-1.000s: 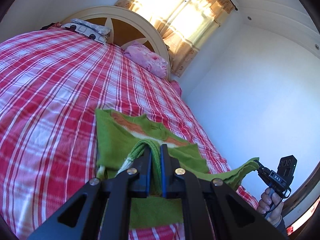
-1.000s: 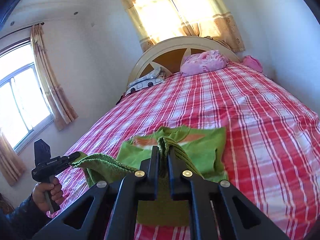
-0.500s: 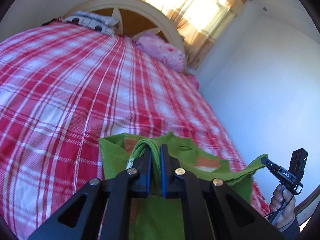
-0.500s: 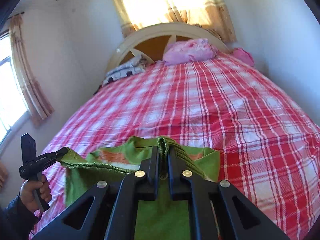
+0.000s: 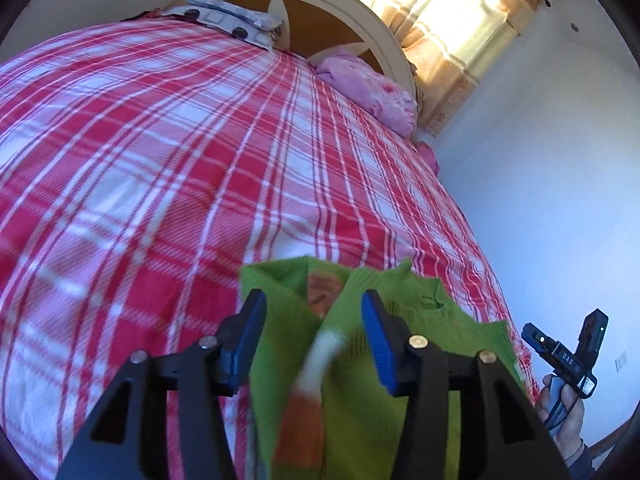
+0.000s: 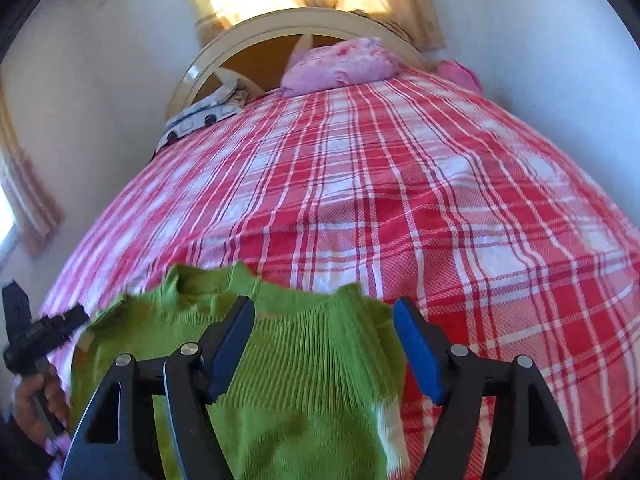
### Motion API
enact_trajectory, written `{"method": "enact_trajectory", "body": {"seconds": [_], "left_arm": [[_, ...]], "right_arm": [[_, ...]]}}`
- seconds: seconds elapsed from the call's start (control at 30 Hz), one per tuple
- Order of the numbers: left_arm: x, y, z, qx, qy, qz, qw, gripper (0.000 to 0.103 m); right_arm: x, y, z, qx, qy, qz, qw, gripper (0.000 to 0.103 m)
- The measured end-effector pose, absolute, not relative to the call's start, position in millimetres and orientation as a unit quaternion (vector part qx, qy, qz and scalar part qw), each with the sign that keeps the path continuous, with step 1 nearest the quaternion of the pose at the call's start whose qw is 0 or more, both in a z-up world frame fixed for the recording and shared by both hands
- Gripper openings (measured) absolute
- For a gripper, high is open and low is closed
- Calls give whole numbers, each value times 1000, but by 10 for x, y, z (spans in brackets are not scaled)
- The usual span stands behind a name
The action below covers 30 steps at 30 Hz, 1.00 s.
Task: Fold small clothes
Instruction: 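Lower the hem onto the collar and open both grippers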
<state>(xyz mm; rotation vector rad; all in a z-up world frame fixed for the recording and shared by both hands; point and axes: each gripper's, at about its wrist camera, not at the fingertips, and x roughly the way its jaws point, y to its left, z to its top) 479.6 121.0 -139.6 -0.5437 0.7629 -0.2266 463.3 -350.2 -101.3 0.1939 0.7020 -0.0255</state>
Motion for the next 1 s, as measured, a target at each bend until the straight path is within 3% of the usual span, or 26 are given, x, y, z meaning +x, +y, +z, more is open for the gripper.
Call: {"method": "enact_trajectory", "body": {"seconds": [0.1,0.23,0.33,0.4,0.5,0.73,0.93,1.0], "left_arm": [[4577,1181,-1372,-244,355,-107,896,51],[4409,1078,-1406,-197,364,-92,905,65],[4384,1084,-1505,-172,375,-60,909,65],[4394,1094,-1595,-147,387,-40,909,65],[4397,1244,-1663,-183,392,-41,901,65],[4539,1185,-1440,-149,369,-50,916,68],[4964,910,-1581,-79,404,-33,911,72],[5081,982,-1693,-82,419,-2,904,82]], "right_arm": [[4360,-3355,-980,63,336,9,940,72],[4056,-3098,-1097,6,356,55,933,72],[4048,-3092,-1369,-25,414,26,910,72],[4103,-3243,-1531,16,450,21,892,72],[4037,-3492,-1512,68,429,-9,901,72],[4046,-3179,-1144,37,369,17,929,72],[4426,-2685,-1414,6,421,62,905,72],[4489,-2669,-1596,12,434,50,900,73]]}}
